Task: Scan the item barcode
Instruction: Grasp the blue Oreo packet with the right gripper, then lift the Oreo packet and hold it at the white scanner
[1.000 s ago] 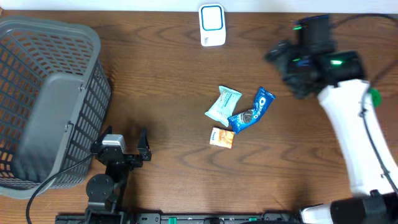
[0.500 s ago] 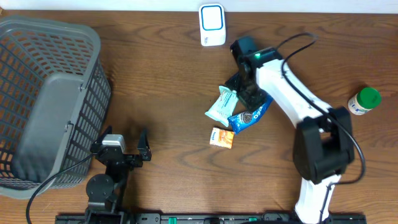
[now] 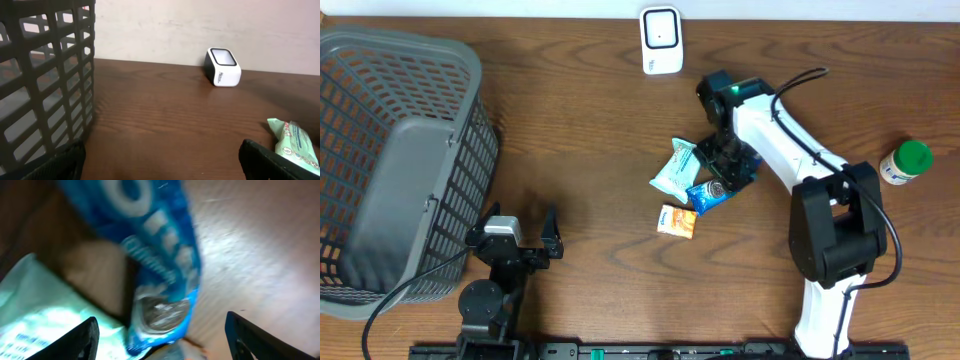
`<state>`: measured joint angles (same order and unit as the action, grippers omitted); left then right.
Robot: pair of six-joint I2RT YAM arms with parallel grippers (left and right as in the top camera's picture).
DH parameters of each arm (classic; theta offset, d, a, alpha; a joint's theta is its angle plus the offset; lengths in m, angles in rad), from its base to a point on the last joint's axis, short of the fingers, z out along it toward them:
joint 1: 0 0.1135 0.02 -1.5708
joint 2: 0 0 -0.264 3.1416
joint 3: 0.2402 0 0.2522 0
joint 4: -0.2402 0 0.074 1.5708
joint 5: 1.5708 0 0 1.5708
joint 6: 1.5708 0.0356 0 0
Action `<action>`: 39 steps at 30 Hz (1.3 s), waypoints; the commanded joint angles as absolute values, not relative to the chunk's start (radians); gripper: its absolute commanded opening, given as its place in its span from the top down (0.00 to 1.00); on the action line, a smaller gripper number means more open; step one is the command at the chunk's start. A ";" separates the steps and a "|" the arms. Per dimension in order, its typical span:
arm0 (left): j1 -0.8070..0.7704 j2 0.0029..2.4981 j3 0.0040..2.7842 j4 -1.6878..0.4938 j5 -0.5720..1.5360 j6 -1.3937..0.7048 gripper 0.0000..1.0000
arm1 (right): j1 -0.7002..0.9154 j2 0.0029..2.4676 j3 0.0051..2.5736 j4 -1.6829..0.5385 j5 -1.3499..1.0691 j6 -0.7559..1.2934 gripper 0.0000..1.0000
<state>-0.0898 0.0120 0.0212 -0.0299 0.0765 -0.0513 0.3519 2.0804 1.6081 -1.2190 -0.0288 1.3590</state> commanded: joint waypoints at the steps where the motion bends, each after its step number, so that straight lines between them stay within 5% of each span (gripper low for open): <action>1: -0.090 0.007 0.004 -0.061 0.097 -0.042 0.02 | 0.320 2.073 1.615 -1.230 0.048 1.345 0.23; 10: -0.090 0.007 0.004 -0.061 0.097 -0.042 0.02 | 0.316 2.129 1.615 -1.123 0.054 1.302 0.20; 16: -0.090 0.007 0.004 -0.061 0.097 -0.042 0.02 | 0.316 2.232 1.615 -1.180 0.042 1.295 0.31; 21: -0.090 0.007 0.004 -0.061 0.097 -0.042 0.02 | 0.315 2.251 1.616 -1.201 0.008 1.277 0.59; 24: -0.090 0.007 0.004 -0.061 0.097 -0.042 0.02 | 0.310 2.250 1.616 -1.230 0.009 1.261 0.99; 27: -0.090 0.007 0.004 -0.061 0.097 -0.042 0.02 | 0.300 2.249 1.618 -1.246 0.002 1.181 0.99; 34: -0.090 0.007 0.004 -0.061 0.097 -0.042 0.02 | 0.247 2.201 1.733 -1.246 -0.277 0.786 0.99; 39: -0.090 0.007 0.004 -0.061 0.097 -0.042 0.02 | 0.231 2.101 1.833 -1.171 -0.872 0.213 0.99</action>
<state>-0.0898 0.0120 0.0212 -0.0303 0.0765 -0.0509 0.2287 2.1990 1.7752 -1.2030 -0.4198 0.6495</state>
